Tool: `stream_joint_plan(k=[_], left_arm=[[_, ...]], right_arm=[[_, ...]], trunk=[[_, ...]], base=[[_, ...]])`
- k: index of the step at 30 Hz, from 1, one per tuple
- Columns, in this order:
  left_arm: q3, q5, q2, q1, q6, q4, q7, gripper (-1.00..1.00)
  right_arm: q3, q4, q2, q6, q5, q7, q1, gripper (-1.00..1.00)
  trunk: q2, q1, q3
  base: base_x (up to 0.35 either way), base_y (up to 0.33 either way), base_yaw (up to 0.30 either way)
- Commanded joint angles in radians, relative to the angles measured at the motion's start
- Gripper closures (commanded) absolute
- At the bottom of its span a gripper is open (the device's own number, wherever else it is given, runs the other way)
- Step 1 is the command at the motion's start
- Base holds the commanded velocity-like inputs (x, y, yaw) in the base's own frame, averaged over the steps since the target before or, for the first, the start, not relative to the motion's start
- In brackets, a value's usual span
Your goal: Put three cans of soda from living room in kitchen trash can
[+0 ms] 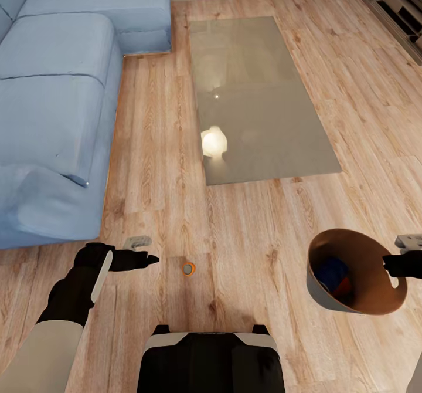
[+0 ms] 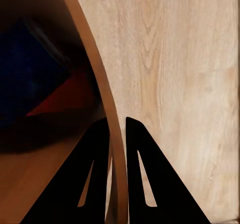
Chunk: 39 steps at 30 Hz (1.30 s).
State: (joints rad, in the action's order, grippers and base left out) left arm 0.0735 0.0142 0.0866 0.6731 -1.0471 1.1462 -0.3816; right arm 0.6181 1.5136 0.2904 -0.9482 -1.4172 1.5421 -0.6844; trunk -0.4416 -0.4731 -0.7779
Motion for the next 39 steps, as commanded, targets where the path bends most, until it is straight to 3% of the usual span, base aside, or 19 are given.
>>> stream_joint_plan(k=[1, 9, 14, 17, 18, 24, 29, 39], left_arm=[[0.000, -0.002, 0.000, 0.000, 0.000, 0.001, 0.000, -1.00], [0.000, -0.004, 0.000, 0.000, 0.000, 0.000, -0.001, -1.00], [0.000, -0.005, 0.000, 0.002, 0.000, -0.004, -0.003, -1.00], [0.000, -0.005, 0.000, 0.002, 0.000, -0.004, -0.003, -1.00], [0.000, -0.005, 0.000, 0.002, 0.000, -0.003, -0.003, -1.00], [0.001, -0.006, -0.001, 0.002, 0.000, -0.003, -0.001, -1.00], [0.001, -0.005, -0.001, 0.002, 0.000, -0.004, -0.001, -1.00], [0.000, -0.001, -0.001, 0.002, 0.000, -0.005, 0.003, -1.00]], right_arm=[[-0.003, 0.003, 0.005, -0.007, 0.000, 0.009, -0.002, 1.00], [-0.007, 0.010, 0.030, -0.012, -0.006, 0.017, -0.009, 1.00], [-0.008, 0.011, 0.033, -0.012, -0.009, 0.018, -0.050, 1.00], [-0.009, 0.011, 0.030, -0.012, -0.075, 0.021, -0.094, 1.00], [-0.009, 0.011, 0.028, -0.013, -0.114, 0.029, -0.108, 1.00], [-0.032, 0.011, 0.024, -0.016, -0.249, 0.029, -0.140, 1.00], [-0.048, 0.011, 0.025, -0.017, -0.282, 0.029, -0.145, 1.00], [-0.052, 0.011, 0.031, -0.017, -0.293, 0.029, -0.146, 1.00]], trunk=[[-0.007, -0.004, -0.005], [-0.063, -0.034, -0.041], [-0.098, -0.054, -0.065], [-0.119, -0.065, -0.079], [-0.126, -0.069, -0.084], [-0.168, -0.092, -0.112], [-0.203, -0.111, -0.135], [-0.273, -0.149, -0.182]], base=[[0.000, 0.000, 0.000], [0.000, 0.000, 0.000], [0.000, 0.000, 0.000], [0.000, 0.000, 0.000], [0.000, 0.000, 0.000], [0.000, 0.000, 0.000], [0.000, 0.000, 0.000], [0.000, 0.000, 0.000]])
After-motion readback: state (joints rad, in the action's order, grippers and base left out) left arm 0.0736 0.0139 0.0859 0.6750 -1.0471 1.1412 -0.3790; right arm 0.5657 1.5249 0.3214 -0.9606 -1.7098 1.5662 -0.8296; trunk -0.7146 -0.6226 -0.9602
